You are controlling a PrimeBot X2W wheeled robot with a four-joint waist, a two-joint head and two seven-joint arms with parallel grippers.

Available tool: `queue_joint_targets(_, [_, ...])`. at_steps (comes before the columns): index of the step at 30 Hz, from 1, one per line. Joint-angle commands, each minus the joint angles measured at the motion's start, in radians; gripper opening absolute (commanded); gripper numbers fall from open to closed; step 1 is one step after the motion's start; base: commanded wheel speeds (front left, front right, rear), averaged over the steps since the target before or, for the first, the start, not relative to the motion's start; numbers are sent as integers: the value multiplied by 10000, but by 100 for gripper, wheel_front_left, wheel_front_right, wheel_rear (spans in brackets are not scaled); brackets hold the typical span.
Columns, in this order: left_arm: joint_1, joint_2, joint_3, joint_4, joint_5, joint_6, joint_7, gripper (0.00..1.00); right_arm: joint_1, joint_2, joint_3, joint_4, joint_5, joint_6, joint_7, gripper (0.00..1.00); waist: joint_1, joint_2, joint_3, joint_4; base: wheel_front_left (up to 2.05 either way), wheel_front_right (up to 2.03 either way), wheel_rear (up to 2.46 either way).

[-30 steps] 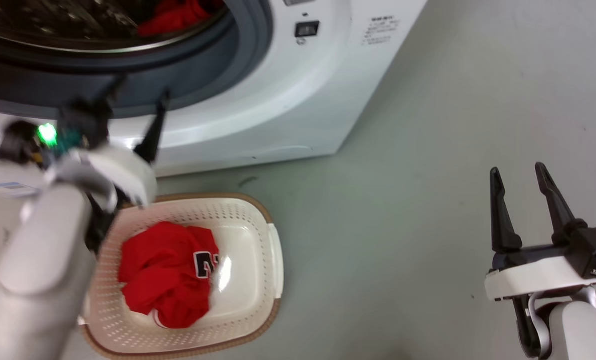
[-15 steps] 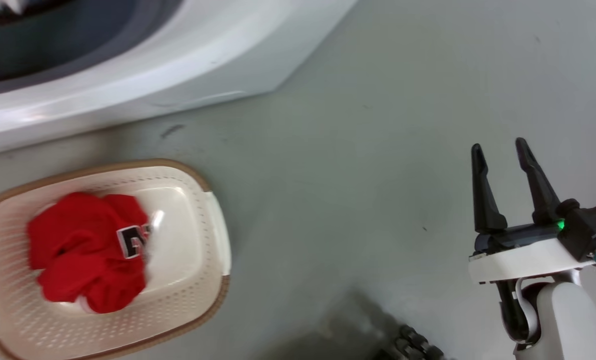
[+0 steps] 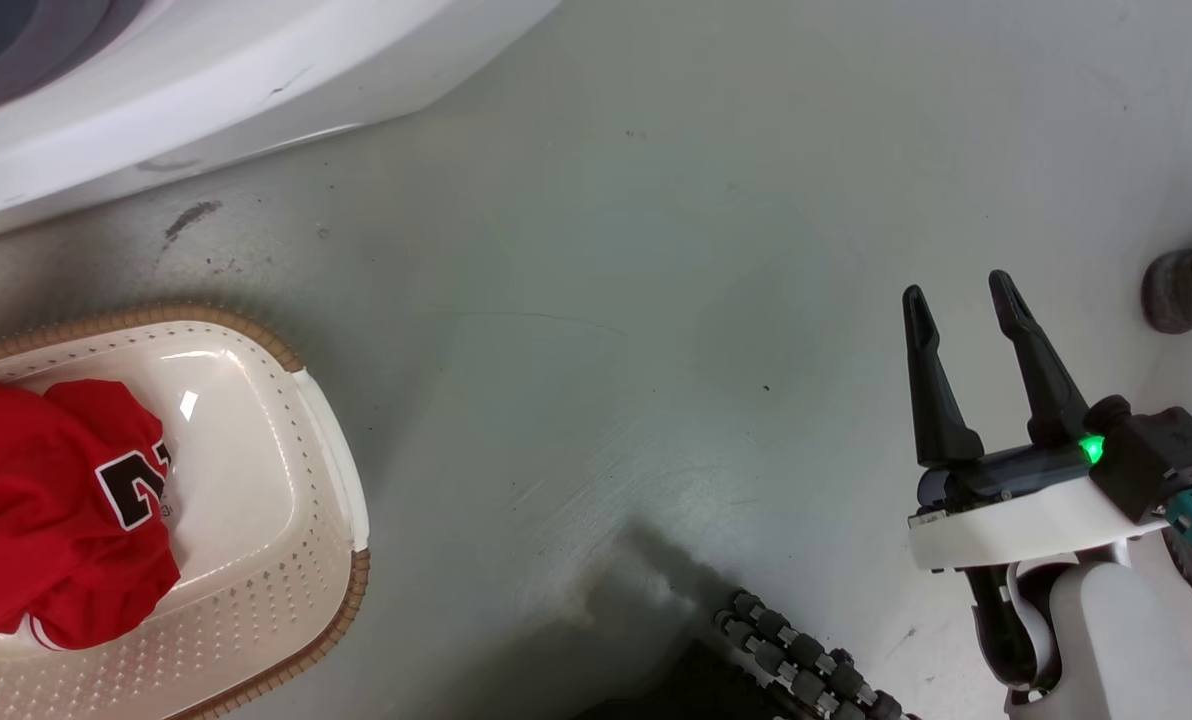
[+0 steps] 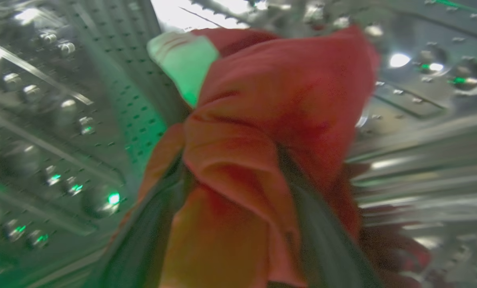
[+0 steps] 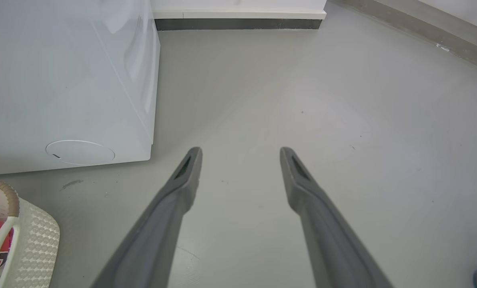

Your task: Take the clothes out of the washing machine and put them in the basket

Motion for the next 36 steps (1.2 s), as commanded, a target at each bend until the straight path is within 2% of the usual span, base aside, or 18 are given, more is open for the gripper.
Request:
queue_joint_targets(1, [-142,5,-51,111,-67,-12,104,100,78,23,2,-65,22,-10,-20,100,-2,0,65,-20,0,0,0])
queue_joint_targets(7, [18,-83,-367,589,-139,-16,270,100,52,23,-16,-146,122,-10,-20,100,-2,0,178,28,0,0,0])
queue_joint_targets(8, [33,-102,-404,641,-147,-20,255,90,46,23,-29,-157,138,-10,-20,100,-2,0,190,40,0,0,0])
queue_joint_targets(9, [44,-124,-444,691,-179,-20,267,17,32,23,-36,-164,149,-10,-20,100,-2,0,202,52,0,0,0])
queue_joint_targets(10, [52,-139,-487,718,-233,-20,266,0,18,23,-42,-175,141,-10,-20,100,-2,0,213,65,0,0,0])
queue_joint_targets(16, [-25,52,-587,683,-362,-14,-432,0,-162,23,-31,-74,70,-9,-20,100,-2,0,158,110,0,0,0])
queue_joint_targets(20, [-77,114,-667,568,-374,-13,-1342,0,-239,21,-150,-34,-66,-10,-20,100,-2,0,-52,303,0,0,0])
queue_joint_targets(27, [274,-128,-838,647,-419,-13,-3887,0,-349,18,-541,45,-443,-10,-20,100,-2,0,-744,850,0,0,0])
queue_joint_targets(36, [1822,-724,-1133,1164,-584,-13,-7305,0,-217,14,-1149,132,-1186,-10,-20,100,-2,0,-2088,1849,0,0,0])
